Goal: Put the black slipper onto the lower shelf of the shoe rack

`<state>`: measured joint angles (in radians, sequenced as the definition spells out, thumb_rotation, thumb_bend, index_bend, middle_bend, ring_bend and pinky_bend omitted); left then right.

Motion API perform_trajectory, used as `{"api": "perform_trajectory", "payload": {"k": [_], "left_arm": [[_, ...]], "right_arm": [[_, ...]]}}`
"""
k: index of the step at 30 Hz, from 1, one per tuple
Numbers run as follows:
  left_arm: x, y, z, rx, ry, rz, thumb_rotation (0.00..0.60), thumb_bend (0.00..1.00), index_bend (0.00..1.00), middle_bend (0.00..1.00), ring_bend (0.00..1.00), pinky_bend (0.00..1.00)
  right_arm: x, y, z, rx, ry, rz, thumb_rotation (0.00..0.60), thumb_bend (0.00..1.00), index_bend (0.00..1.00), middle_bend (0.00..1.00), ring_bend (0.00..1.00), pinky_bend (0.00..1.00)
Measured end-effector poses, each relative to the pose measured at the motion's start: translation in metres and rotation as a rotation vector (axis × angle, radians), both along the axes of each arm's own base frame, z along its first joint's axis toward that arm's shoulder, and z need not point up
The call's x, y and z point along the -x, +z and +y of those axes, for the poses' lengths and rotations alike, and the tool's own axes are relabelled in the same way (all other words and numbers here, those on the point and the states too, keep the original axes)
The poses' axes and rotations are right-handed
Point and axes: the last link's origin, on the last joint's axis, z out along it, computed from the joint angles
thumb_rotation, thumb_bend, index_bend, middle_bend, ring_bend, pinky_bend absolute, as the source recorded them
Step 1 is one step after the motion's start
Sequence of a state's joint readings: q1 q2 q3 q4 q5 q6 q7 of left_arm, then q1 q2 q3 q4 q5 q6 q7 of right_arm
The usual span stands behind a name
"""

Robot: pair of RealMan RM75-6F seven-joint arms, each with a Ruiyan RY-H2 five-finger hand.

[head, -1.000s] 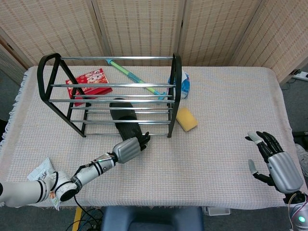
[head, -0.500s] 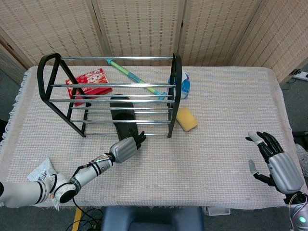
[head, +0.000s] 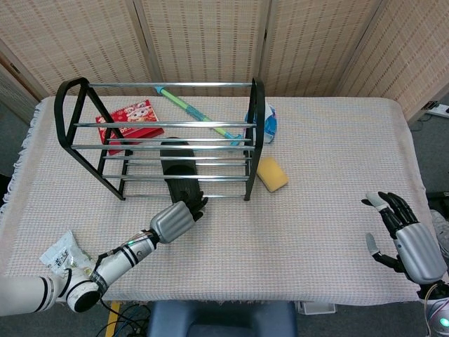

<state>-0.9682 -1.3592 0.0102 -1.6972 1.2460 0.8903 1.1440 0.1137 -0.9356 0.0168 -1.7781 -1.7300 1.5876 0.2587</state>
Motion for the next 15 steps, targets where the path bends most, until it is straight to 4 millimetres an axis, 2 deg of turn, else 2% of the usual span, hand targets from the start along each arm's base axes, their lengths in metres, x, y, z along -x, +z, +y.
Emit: {"api": "perform_trajectory", "payload": {"k": [9,15], "left_arm": [[0.028,0.036,-0.034,0.061,0.165,-0.123,0.600,0.13,0.16,0.07,0.06,0.32],[0.054,0.067,-0.058,0.067,0.271,-0.165,0.600,0.13,0.17,0.07,0.06,0.32]], "right_arm": [[0.001,0.004,-0.002,0.011,-0.010,0.008,0.600,0.55,0.00,0.19,0.12,0.07],[0.002,0.005,-0.003,0.017,-0.025,0.016,0.600,0.55,0.00,0.19,0.12,0.07]]}}
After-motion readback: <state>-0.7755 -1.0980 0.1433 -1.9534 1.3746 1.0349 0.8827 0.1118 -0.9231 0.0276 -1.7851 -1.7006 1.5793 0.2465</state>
